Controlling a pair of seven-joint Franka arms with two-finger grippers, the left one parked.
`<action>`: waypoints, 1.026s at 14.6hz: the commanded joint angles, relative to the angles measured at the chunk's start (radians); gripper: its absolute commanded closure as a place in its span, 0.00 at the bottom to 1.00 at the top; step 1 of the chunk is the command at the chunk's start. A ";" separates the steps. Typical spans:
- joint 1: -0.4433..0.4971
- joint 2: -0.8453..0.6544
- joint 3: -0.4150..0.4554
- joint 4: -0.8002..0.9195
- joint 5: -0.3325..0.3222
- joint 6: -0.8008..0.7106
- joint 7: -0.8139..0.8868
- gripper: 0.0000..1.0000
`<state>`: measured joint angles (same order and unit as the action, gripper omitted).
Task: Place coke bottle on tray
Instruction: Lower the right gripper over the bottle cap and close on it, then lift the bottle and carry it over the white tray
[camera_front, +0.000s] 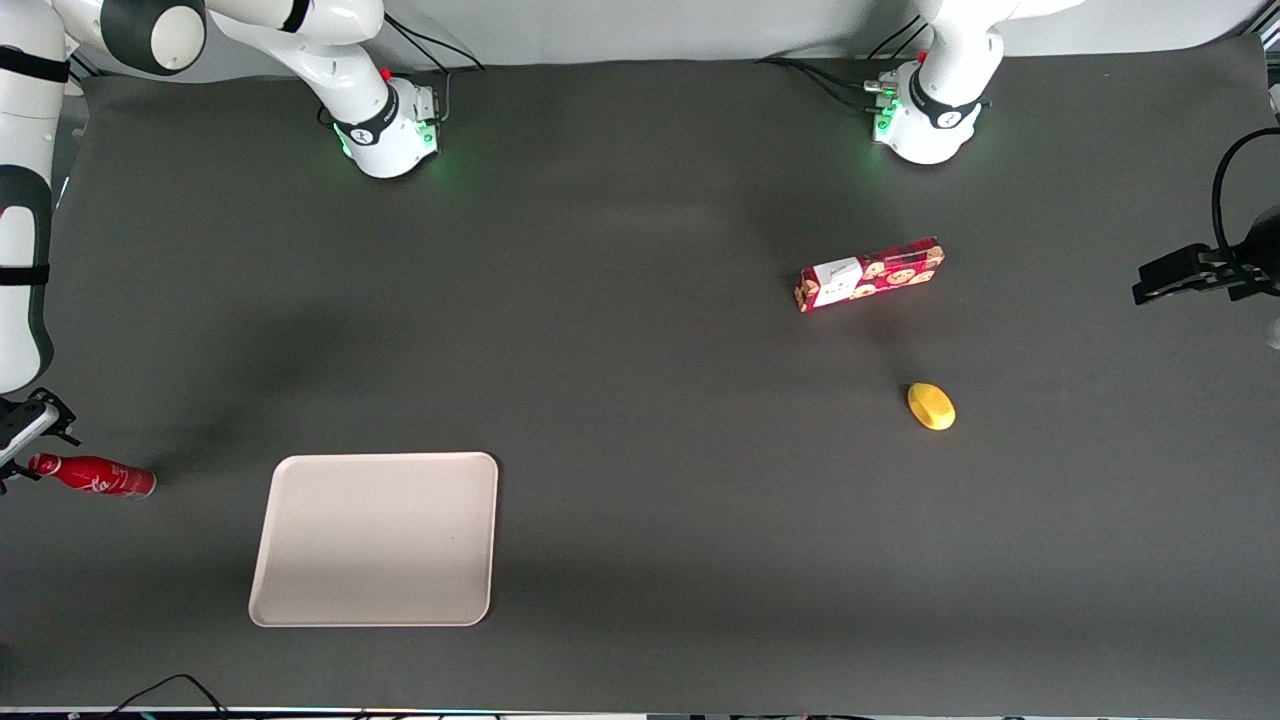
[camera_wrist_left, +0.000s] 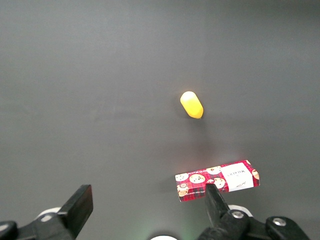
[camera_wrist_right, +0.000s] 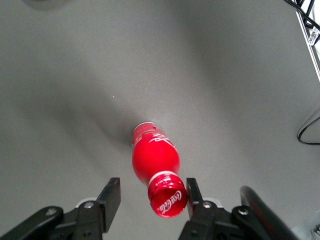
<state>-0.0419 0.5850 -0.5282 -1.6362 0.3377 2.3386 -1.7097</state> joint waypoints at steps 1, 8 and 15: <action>-0.004 0.018 -0.003 0.019 0.034 0.002 -0.044 0.58; 0.002 0.012 -0.003 0.032 0.044 -0.002 -0.018 1.00; 0.016 -0.177 0.008 0.045 -0.089 -0.246 0.278 1.00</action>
<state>-0.0371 0.5397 -0.5276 -1.5898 0.3415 2.2125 -1.5811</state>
